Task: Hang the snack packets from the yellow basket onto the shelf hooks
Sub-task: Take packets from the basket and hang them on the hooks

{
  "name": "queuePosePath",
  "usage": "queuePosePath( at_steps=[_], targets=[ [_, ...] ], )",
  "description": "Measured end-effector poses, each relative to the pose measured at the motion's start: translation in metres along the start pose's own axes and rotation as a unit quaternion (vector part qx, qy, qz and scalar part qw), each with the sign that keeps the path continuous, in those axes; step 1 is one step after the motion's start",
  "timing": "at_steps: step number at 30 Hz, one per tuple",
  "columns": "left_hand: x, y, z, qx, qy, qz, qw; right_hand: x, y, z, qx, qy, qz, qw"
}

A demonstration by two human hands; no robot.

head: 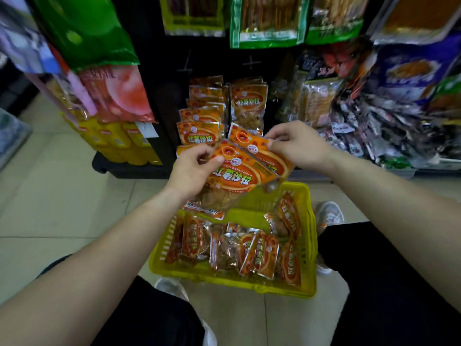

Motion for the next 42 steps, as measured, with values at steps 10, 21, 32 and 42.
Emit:
queuePosePath(
  at_steps=[10,21,32,42],
  targets=[
    [0.008,0.031,-0.001,0.119,0.056,-0.004,0.991,0.015,-0.023,0.006,-0.058,0.037,0.036,0.997],
    [-0.006,0.022,-0.012,0.157,0.15,0.036,0.975,0.001,-0.015,0.004,-0.085,0.046,0.008,0.995],
    [-0.014,0.02,-0.022,0.101,0.105,0.023,0.989,-0.005,-0.008,0.008,0.07,0.059,0.01,0.996],
    [-0.018,0.016,-0.018,0.066,0.072,0.026,0.995,-0.01,-0.008,-0.001,0.134,0.031,0.003,0.991]
  ],
)
Point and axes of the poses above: each hand's wrist, its own x-axis away from the middle knuckle, its own z-axis out of the back of the hand, y = z × x, the point moved 7 cm from there along -x, towards the middle knuckle, and after that the axes turned 4 degrees about z, right-handed, at the moved point
